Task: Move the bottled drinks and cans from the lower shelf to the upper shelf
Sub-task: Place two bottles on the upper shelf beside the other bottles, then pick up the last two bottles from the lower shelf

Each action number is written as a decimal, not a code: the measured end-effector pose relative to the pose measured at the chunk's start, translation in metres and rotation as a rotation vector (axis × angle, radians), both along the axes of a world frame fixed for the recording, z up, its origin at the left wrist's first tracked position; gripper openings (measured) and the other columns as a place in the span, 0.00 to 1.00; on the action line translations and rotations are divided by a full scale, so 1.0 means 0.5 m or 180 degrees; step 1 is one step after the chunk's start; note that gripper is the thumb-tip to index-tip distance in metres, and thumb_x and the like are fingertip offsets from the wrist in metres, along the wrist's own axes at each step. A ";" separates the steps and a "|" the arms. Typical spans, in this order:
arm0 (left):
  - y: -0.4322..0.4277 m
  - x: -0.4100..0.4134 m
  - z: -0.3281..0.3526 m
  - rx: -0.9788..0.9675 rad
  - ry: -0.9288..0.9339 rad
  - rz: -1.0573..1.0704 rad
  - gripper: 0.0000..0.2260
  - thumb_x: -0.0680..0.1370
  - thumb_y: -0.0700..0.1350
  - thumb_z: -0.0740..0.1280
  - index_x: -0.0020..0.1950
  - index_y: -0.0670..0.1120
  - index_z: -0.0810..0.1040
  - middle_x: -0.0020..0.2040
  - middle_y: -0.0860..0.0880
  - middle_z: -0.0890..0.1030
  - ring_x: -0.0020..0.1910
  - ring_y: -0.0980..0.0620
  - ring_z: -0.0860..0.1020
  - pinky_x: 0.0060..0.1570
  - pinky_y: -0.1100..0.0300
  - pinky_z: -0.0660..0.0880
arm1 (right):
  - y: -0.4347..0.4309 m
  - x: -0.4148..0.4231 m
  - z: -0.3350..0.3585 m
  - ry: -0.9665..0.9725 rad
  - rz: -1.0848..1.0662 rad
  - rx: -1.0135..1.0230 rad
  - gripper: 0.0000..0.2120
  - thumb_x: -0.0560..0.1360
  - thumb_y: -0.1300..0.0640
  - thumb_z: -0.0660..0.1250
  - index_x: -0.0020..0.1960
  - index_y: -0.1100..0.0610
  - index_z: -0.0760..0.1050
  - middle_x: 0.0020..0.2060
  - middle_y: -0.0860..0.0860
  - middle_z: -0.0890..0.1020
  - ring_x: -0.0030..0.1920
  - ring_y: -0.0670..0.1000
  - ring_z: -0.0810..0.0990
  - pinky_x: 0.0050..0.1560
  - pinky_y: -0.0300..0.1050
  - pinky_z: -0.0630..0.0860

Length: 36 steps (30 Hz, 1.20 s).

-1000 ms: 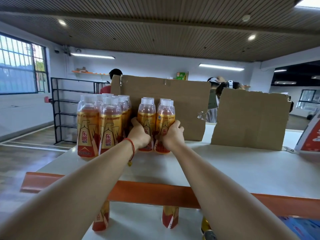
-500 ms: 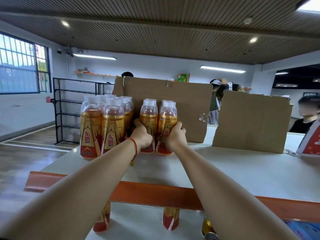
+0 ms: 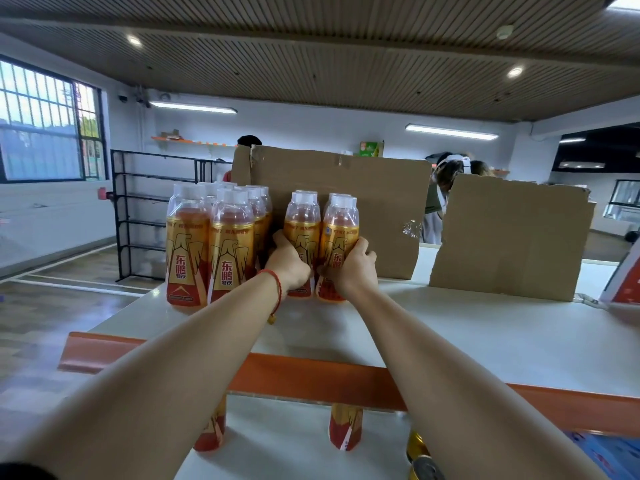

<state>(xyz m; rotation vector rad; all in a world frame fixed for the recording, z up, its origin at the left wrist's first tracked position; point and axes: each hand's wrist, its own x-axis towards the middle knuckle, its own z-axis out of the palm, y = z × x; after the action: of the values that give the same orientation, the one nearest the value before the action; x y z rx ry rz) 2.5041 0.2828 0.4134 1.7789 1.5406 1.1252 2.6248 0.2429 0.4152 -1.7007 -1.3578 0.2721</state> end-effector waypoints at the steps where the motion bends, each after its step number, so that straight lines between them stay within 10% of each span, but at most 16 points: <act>1: -0.005 0.000 0.001 -0.0005 0.0001 0.0018 0.41 0.76 0.40 0.71 0.79 0.44 0.47 0.66 0.40 0.74 0.63 0.40 0.75 0.62 0.47 0.76 | -0.001 0.001 -0.001 0.0010 0.0002 -0.0001 0.38 0.70 0.50 0.76 0.70 0.59 0.57 0.65 0.60 0.66 0.58 0.63 0.75 0.55 0.52 0.71; 8: -0.092 -0.001 0.021 -0.0200 -0.0471 0.0155 0.39 0.76 0.41 0.71 0.78 0.40 0.49 0.69 0.39 0.71 0.67 0.41 0.73 0.66 0.47 0.72 | -0.029 0.003 0.014 0.0268 -0.0093 -0.0057 0.51 0.69 0.44 0.76 0.77 0.60 0.48 0.72 0.61 0.62 0.70 0.63 0.67 0.67 0.60 0.70; 13: -0.224 -0.012 -0.018 0.0195 -0.0806 -0.0227 0.35 0.76 0.48 0.72 0.77 0.42 0.57 0.66 0.47 0.75 0.58 0.49 0.77 0.50 0.60 0.75 | -0.152 -0.007 0.005 0.0174 0.0185 0.0564 0.41 0.77 0.47 0.69 0.79 0.59 0.49 0.75 0.55 0.60 0.74 0.55 0.62 0.70 0.46 0.64; 18: -0.388 -0.039 -0.084 0.1070 -0.1567 -0.0374 0.22 0.78 0.42 0.70 0.71 0.45 0.69 0.66 0.52 0.76 0.66 0.58 0.74 0.65 0.62 0.72 | -0.300 -0.028 -0.067 0.0192 0.0510 0.1534 0.27 0.79 0.50 0.66 0.73 0.54 0.62 0.68 0.46 0.69 0.66 0.38 0.67 0.64 0.30 0.60; 24: -0.492 -0.073 -0.262 0.1923 -0.1602 -0.0589 0.09 0.78 0.41 0.68 0.56 0.46 0.73 0.51 0.52 0.79 0.48 0.51 0.80 0.47 0.63 0.76 | -0.426 -0.064 -0.210 -0.0013 0.1107 0.2703 0.10 0.77 0.63 0.63 0.58 0.61 0.72 0.55 0.54 0.77 0.57 0.53 0.77 0.53 0.45 0.74; 36: -0.191 -0.187 -0.592 -0.0203 -0.1340 0.1421 0.25 0.72 0.47 0.76 0.64 0.45 0.69 0.60 0.44 0.75 0.50 0.55 0.77 0.53 0.63 0.75 | -0.184 0.047 -0.577 0.0737 -0.0088 0.0156 0.24 0.75 0.50 0.71 0.65 0.61 0.70 0.60 0.55 0.76 0.59 0.54 0.77 0.58 0.42 0.72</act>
<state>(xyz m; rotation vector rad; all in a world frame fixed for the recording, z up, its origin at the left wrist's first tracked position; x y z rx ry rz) 2.4105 0.1872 0.1175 1.0820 1.7160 1.5218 2.6481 0.1507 0.1269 -1.5927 -1.1605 0.4037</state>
